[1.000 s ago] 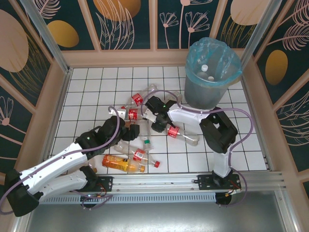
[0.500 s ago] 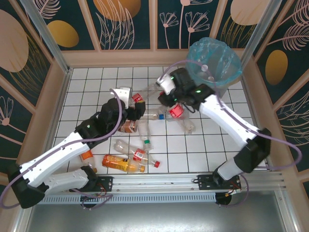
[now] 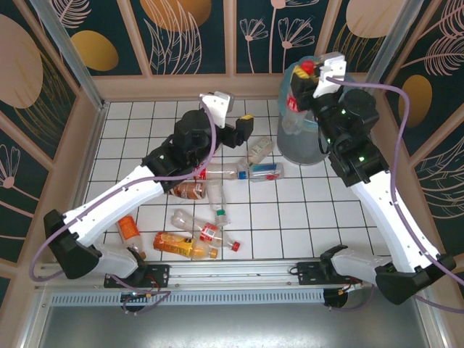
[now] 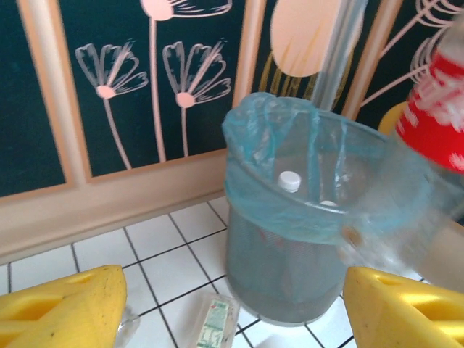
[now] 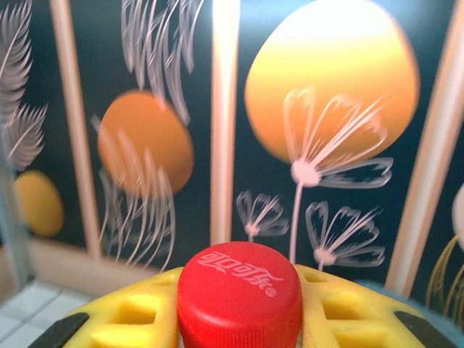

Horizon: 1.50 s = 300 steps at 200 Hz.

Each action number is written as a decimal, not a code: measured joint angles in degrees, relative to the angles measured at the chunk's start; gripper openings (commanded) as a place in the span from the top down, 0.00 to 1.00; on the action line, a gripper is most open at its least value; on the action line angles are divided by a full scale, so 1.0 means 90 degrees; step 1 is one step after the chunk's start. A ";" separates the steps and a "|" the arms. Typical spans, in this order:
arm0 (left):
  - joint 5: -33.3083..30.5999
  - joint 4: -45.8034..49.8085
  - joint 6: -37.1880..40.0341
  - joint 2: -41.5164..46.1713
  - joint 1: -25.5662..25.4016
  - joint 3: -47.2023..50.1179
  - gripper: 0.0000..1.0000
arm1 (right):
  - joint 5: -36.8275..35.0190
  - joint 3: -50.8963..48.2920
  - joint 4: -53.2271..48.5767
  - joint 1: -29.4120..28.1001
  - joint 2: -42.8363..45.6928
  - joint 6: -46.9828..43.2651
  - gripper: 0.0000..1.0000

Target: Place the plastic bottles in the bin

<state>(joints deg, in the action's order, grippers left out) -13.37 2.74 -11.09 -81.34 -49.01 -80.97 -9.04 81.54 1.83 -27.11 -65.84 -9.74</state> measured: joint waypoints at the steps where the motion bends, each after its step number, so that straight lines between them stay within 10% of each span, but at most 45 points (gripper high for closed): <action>1: 0.0017 0.0005 0.0015 -0.0029 0.0000 -0.0036 0.21 | -0.0015 -0.0002 0.0024 0.0005 -0.0002 0.0000 1.00; 87: 0.0996 0.0588 0.0185 -0.1875 0.0007 -0.2662 0.19 | -0.1826 -0.0223 0.3089 0.0226 -0.1523 -0.0884 1.00; 256: 0.2934 0.1627 -0.0452 -0.2965 0.0578 -0.3376 0.20 | -0.1506 -0.0736 0.1328 0.1035 -0.2106 0.0488 0.94; 300: 0.2941 0.1630 -0.0452 -0.2965 0.0578 -0.3376 0.20 | -0.1316 -0.0736 0.1219 0.1064 -0.2106 0.0653 0.72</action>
<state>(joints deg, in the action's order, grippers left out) 13.10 17.41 -15.16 -108.03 -43.81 -111.35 -20.88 74.91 12.80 -17.54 -84.79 -3.86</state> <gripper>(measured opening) 0.803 0.318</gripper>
